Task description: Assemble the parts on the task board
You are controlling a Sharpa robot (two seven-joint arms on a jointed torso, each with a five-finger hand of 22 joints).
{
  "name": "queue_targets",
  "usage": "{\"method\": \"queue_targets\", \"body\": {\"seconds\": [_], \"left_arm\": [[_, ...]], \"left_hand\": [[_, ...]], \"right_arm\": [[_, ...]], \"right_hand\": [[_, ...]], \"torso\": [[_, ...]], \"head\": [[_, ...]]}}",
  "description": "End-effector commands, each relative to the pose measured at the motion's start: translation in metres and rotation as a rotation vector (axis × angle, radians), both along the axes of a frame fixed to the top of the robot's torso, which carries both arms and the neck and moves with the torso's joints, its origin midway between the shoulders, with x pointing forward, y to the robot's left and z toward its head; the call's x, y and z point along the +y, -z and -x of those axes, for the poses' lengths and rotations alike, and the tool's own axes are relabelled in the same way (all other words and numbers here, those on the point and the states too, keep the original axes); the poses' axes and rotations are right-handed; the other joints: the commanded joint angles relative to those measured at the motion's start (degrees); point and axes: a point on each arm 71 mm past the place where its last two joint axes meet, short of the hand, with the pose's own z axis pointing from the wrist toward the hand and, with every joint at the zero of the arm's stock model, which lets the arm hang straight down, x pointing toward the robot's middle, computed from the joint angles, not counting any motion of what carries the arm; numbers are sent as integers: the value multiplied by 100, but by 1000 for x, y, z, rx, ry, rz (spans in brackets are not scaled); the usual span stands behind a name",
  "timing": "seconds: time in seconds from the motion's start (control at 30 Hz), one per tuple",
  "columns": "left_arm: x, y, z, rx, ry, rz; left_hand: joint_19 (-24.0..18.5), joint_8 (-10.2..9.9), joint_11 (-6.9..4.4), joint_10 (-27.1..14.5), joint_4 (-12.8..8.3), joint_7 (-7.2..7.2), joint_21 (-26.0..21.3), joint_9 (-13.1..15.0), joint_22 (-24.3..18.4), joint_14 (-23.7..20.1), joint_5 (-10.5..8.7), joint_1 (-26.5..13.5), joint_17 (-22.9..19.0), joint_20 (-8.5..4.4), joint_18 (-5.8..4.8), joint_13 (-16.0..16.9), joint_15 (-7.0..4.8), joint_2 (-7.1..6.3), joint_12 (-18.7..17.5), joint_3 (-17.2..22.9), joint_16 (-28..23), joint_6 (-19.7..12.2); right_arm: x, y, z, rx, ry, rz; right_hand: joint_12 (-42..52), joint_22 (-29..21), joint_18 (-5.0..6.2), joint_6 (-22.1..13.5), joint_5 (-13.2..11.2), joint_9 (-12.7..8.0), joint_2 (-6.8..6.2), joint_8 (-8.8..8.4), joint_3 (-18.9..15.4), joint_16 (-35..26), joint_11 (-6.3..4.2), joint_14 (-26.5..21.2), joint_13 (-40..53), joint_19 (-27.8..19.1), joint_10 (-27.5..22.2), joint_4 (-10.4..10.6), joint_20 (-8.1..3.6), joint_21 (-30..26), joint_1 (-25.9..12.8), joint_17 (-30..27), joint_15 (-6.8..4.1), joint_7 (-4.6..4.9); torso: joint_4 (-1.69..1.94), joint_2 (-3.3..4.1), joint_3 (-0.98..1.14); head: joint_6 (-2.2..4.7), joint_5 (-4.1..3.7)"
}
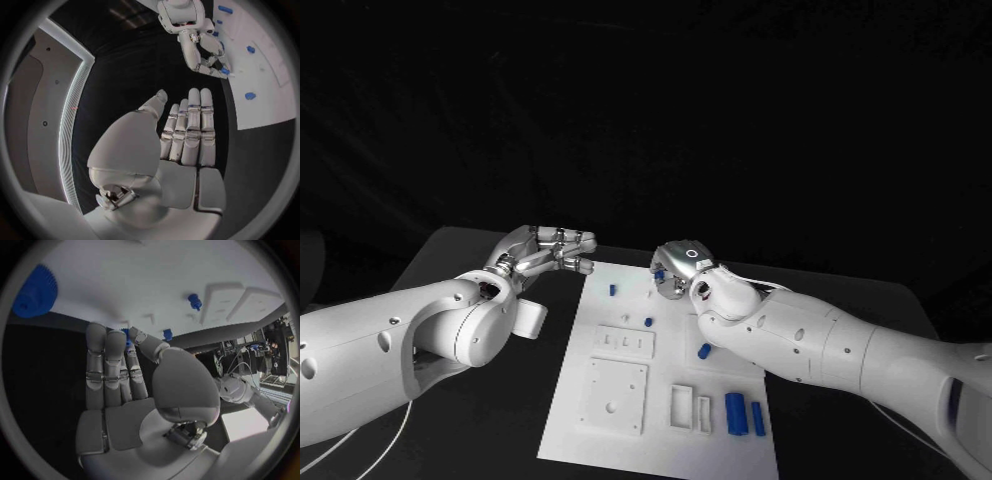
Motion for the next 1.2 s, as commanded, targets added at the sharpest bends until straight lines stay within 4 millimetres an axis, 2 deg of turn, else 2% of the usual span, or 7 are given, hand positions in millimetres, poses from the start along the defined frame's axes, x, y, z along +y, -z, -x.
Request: {"method": "queue_targets", "body": {"seconds": [0.03,0.2,0.87,0.97,1.07,1.13,1.2], "left_arm": [[-2,-1,0,-8,9,0],[-2,-2,0,-8,9,0],[-4,-1,0,-6,14,0],[-4,-1,0,-6,14,0],[-4,-1,0,-6,14,0],[-4,-1,0,-6,14,-1],[-4,-1,0,-6,14,-3]], "left_hand": [[-4,-22,-9,22,27,-13,6,10,-4,14,-20,15,6,-11,8,7,-4,20,0,0,30,-35],[-4,-22,-9,22,27,-13,6,10,-4,14,-20,15,6,-11,8,7,-4,20,0,0,30,-35],[-4,-22,-9,22,27,-13,6,10,-4,14,-20,15,6,-11,8,7,-4,20,0,0,30,-35],[-4,-22,-9,22,27,-13,6,10,-4,14,-20,15,6,-11,8,7,-4,20,0,0,30,-35],[-4,-22,-9,22,27,-13,6,10,-4,14,-20,15,6,-11,8,7,-4,20,0,0,30,-35],[-22,-23,-8,19,17,-11,35,10,-8,10,-20,18,7,-10,9,8,-3,16,1,4,34,-38],[-39,-22,-7,20,-37,-4,76,10,-7,7,-25,67,8,-15,13,7,-6,-3,0,19,38,-37]], "right_arm": [[2,-1,0,-13,-4,7],[6,-1,1,-8,-17,4],[4,3,-3,21,17,32],[4,4,-4,25,23,32],[4,4,-4,26,20,22],[4,4,-4,25,16,16],[4,3,-4,20,12,9]], "right_hand": [[38,5,92,41,16,2,68,19,30,14,-165,0,16,26,197,3,9,-20,46,-4,-21,-13],[38,115,90,37,17,-3,72,18,22,13,-165,-3,16,54,194,3,10,-123,40,-12,-22,-12],[38,258,93,16,12,-12,82,18,-3,-15,-158,-10,15,81,165,-3,8,-267,32,-26,-22,-4],[33,277,86,-69,9,-42,74,6,-16,-46,-129,-9,9,81,66,14,21,-322,12,-39,-1,22],[29,276,77,-293,6,-111,-4,-3,-2,-57,-44,-1,1,84,-200,10,76,-361,-3,-45,71,86],[34,271,94,-566,6,-164,-176,-1,23,-86,27,-24,1,73,-411,-108,96,-387,66,-56,104,136],[27,270,119,-684,-3,-162,-334,-3,10,-113,51,-39,-4,64,-559,-177,103,-405,141,-67,113,68]], "torso": [[30,29,-19],[31,43,-29],[16,69,-43],[12,72,-51],[15,73,-52],[18,73,-53],[19,73,-54]], "head": [[4,0],[5,5],[22,12],[22,13],[20,23],[17,21],[16,22]]}}
